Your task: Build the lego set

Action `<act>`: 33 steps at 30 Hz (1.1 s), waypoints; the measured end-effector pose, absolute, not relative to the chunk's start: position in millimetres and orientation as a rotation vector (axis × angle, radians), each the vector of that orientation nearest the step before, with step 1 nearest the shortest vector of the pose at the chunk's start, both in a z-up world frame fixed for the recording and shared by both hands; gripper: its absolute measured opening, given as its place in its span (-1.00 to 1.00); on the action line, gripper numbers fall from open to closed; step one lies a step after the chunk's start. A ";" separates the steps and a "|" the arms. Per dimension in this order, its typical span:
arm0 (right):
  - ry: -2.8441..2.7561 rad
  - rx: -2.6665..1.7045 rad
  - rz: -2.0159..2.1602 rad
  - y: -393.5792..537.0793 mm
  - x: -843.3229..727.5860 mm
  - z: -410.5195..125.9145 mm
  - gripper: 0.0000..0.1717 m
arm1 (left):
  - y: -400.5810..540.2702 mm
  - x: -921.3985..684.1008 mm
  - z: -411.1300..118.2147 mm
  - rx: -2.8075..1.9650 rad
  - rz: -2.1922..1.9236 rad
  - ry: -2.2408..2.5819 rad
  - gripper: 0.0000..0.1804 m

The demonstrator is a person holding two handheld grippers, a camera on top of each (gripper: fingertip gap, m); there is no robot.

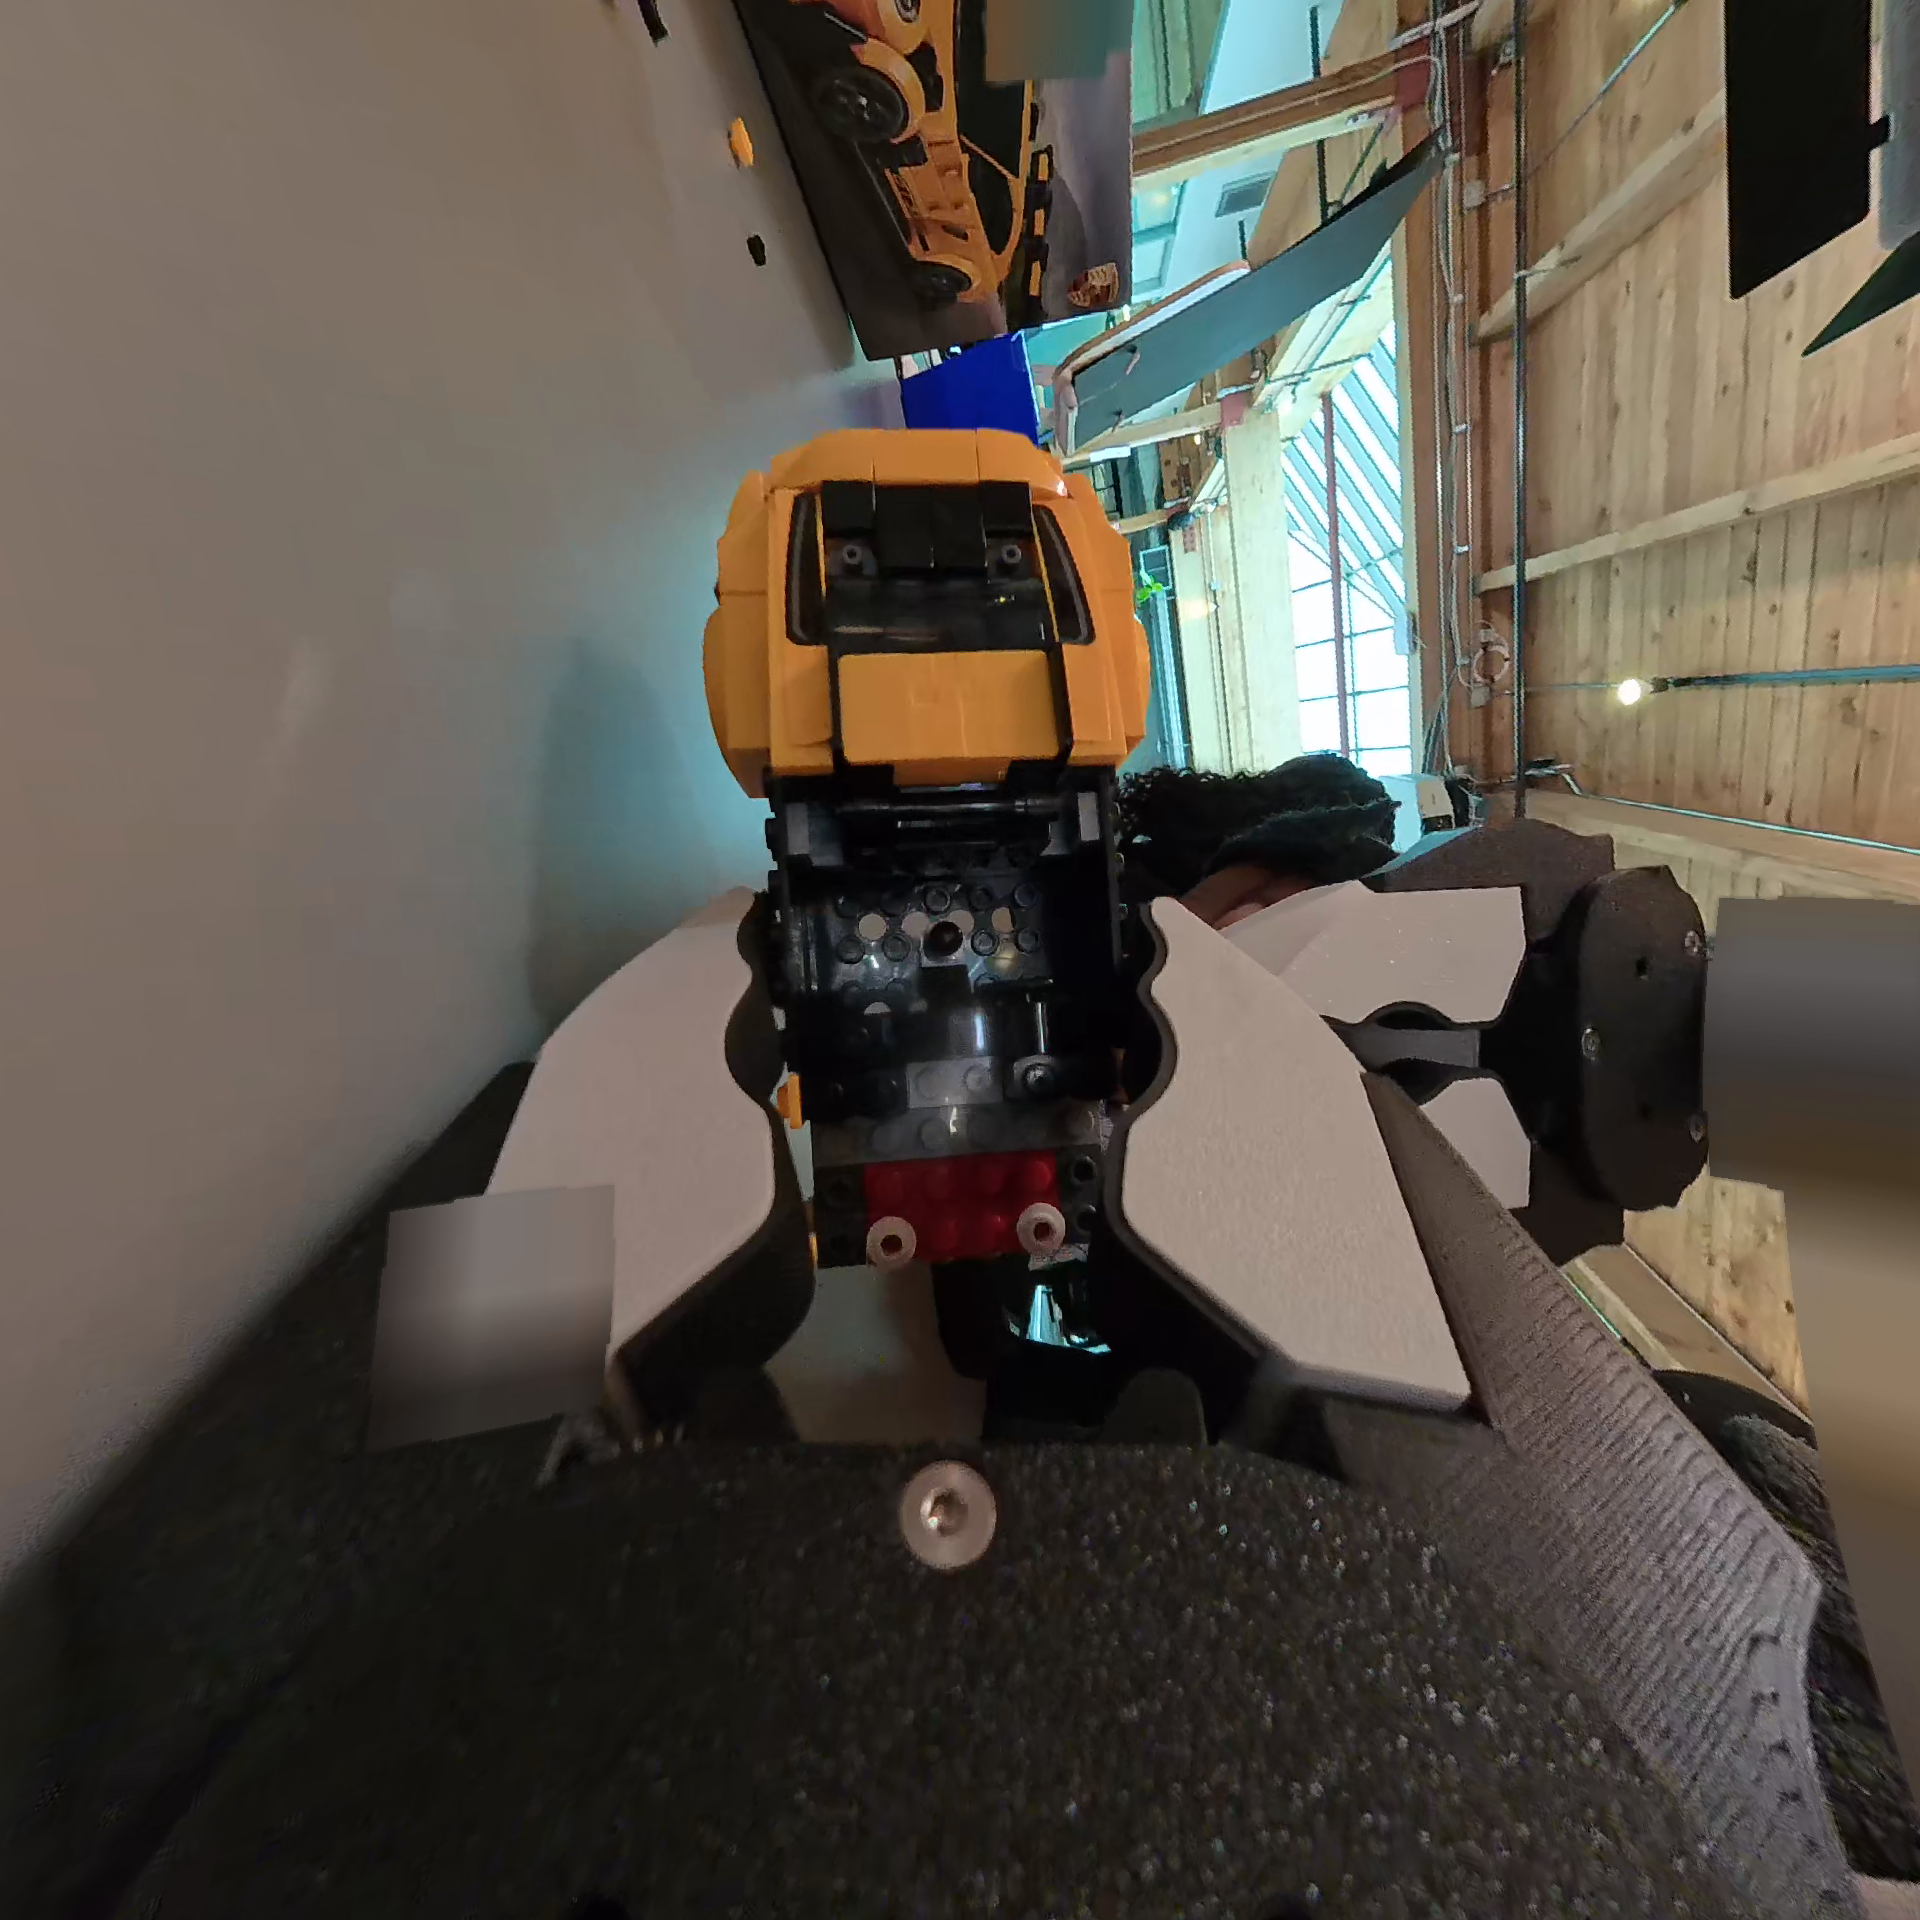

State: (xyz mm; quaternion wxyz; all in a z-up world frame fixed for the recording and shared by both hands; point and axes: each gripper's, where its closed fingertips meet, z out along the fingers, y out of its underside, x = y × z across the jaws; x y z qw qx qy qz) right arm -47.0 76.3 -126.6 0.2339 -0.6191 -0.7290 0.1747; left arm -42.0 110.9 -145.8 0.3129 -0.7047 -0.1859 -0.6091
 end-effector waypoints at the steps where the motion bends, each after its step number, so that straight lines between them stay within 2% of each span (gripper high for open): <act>1: -1.994 -1.700 0.469 76.6 -47.5 -127.0 -0.91 | 111.1 -42.9 -146.1 -1.856 -1.601 -0.497 -0.29; 33: -1.935 -1.659 0.384 79.0 -49.6 -116.9 -0.90 | 113.4 -47.4 -135.3 -1.770 -1.587 -0.507 -0.29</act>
